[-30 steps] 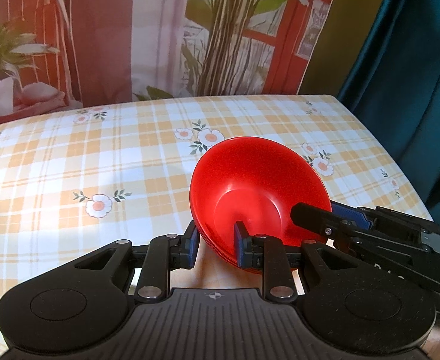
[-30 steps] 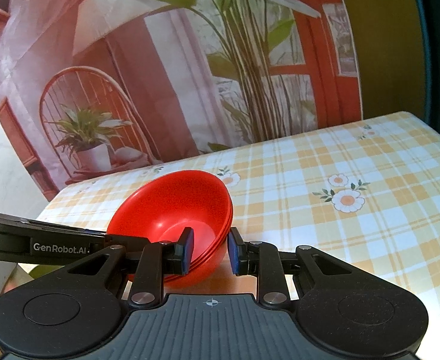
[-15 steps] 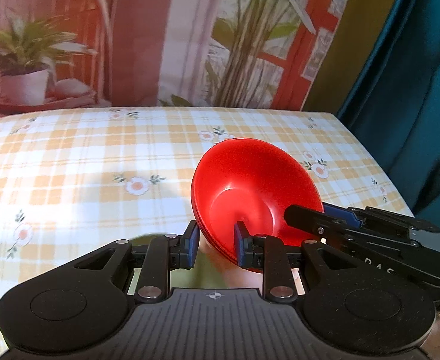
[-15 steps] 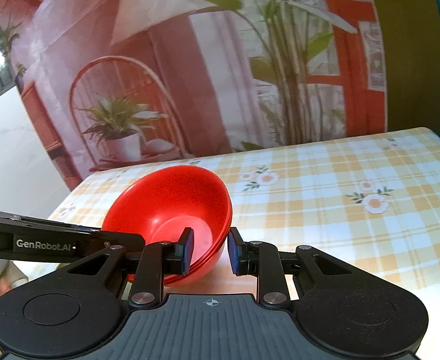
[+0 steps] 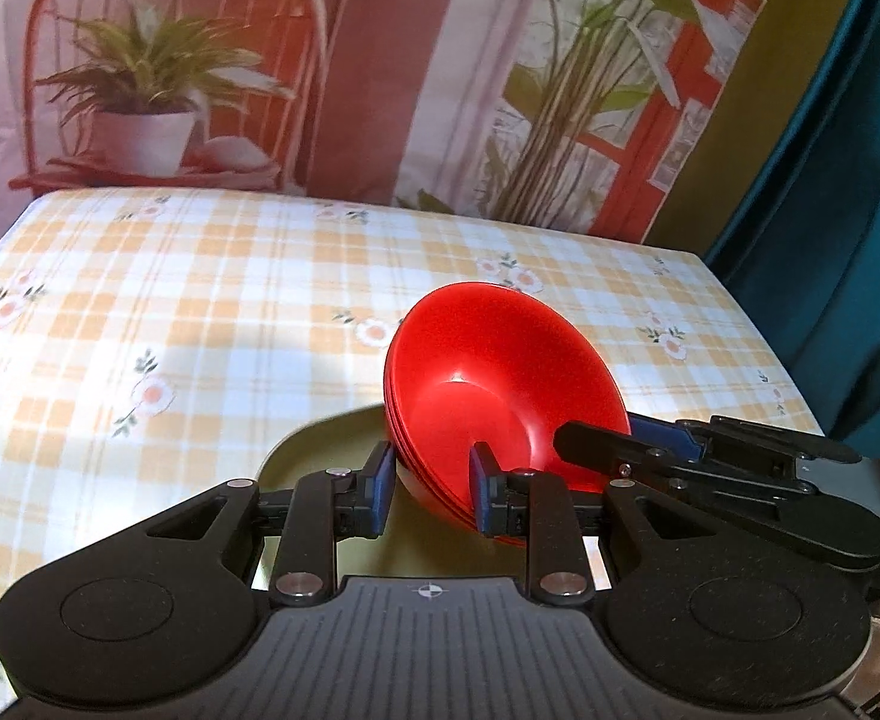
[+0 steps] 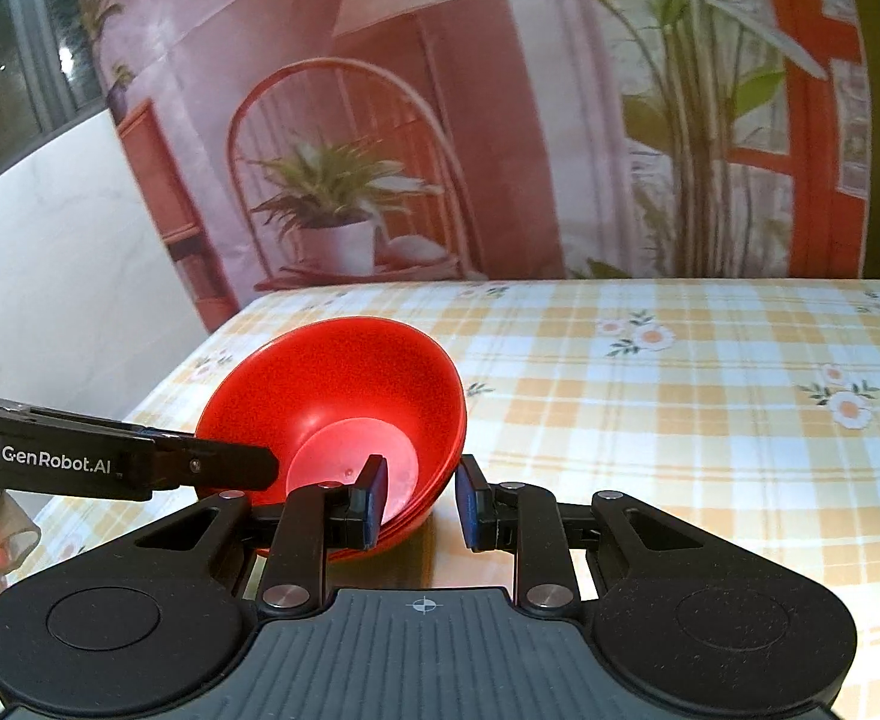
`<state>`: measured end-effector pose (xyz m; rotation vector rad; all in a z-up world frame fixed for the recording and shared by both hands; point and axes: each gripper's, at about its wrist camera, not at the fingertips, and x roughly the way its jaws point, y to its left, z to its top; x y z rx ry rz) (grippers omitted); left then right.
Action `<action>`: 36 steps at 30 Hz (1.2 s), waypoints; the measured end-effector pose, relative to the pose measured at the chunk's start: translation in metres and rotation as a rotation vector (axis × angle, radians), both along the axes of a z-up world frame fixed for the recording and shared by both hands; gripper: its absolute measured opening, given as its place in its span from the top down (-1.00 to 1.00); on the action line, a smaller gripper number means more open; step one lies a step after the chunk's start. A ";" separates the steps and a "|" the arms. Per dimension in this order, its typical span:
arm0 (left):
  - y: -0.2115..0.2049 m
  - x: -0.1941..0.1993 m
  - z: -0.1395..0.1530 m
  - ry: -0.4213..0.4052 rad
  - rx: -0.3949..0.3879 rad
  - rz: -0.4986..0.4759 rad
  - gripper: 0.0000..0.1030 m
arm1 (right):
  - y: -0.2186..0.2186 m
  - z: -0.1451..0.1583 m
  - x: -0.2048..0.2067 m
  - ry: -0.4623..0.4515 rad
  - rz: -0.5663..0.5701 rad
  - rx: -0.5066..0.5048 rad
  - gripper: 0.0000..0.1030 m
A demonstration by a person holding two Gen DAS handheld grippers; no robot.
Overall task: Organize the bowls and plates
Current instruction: 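Carry the nested red bowls onto the green plate stack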
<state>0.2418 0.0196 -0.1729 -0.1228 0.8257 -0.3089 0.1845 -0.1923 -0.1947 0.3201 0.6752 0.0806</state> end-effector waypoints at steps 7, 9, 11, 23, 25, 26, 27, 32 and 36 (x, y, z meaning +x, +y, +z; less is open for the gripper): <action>0.015 -0.010 -0.010 0.025 -0.022 0.042 0.47 | 0.017 -0.004 0.003 0.024 0.050 -0.008 0.54; 0.018 -0.013 -0.014 0.036 -0.024 0.051 0.47 | 0.020 -0.006 0.003 0.034 0.060 -0.008 0.54; 0.021 -0.014 -0.017 0.046 -0.029 0.058 0.47 | 0.023 -0.008 0.004 0.042 0.067 -0.007 0.54; 0.025 -0.019 -0.026 0.077 -0.037 0.085 0.48 | 0.028 -0.021 0.003 0.079 0.079 0.007 0.54; 0.024 -0.018 -0.027 0.079 -0.035 0.085 0.48 | 0.028 -0.021 0.003 0.081 0.080 0.006 0.53; 0.024 -0.018 -0.027 0.080 -0.034 0.085 0.48 | 0.028 -0.021 0.002 0.081 0.080 0.006 0.53; 0.024 -0.018 -0.028 0.080 -0.033 0.085 0.48 | 0.028 -0.021 0.003 0.081 0.081 0.006 0.53; 0.025 -0.020 -0.029 0.074 -0.036 0.094 0.48 | 0.031 -0.020 0.000 0.078 0.084 -0.002 0.51; 0.024 -0.025 -0.024 0.047 -0.018 0.101 0.33 | 0.030 -0.016 -0.003 0.069 0.077 -0.005 0.50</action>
